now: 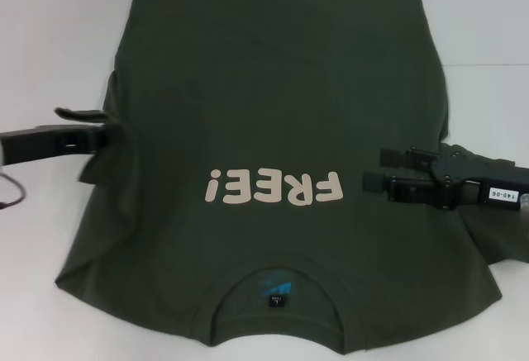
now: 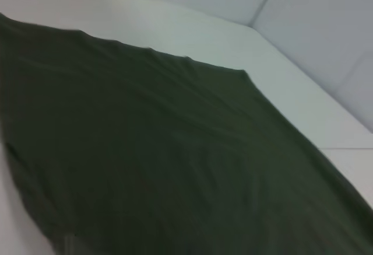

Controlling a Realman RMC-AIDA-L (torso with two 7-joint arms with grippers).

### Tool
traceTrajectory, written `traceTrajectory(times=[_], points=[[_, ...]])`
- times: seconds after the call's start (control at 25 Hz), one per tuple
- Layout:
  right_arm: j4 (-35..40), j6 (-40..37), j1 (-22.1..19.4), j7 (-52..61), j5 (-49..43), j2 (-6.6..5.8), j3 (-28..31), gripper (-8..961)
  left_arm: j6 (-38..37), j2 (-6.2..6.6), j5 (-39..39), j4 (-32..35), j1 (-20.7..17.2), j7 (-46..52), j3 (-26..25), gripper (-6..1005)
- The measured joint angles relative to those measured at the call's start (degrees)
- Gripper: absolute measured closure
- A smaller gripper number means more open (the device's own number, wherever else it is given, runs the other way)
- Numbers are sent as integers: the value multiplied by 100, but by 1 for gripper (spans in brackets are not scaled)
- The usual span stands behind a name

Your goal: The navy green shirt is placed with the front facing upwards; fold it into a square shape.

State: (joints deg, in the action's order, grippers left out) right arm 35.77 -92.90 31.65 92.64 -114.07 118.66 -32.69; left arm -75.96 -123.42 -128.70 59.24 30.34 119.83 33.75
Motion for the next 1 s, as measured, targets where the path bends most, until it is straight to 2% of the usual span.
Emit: traceTrajectory(times=[0.12, 0.36, 0.6, 0.76, 0.84, 1.0], points=[[0, 0, 10, 19, 0, -5, 0, 37, 242, -58, 3, -242, 162, 111, 145, 954], [0, -13, 22, 43, 13, -23, 7, 37, 713, -65, 16, -977, 480, 170, 293, 949], [0, -41, -14, 43, 94, -24, 15, 38, 714, -64, 426, -1152, 408, 122, 432, 694], [14, -42, -41, 106, 150, -71, 79, 38, 685, -51, 747, -1111, 252, -68, 430, 526], [29, -18, -48, 217, 160, -123, 125, 38, 640, -49, 901, -1078, 175, -214, 408, 488], [15, 67, -72, 600, 156, -310, 172, 38, 301, -55, 1321, -1071, 46, -781, 409, 411]])
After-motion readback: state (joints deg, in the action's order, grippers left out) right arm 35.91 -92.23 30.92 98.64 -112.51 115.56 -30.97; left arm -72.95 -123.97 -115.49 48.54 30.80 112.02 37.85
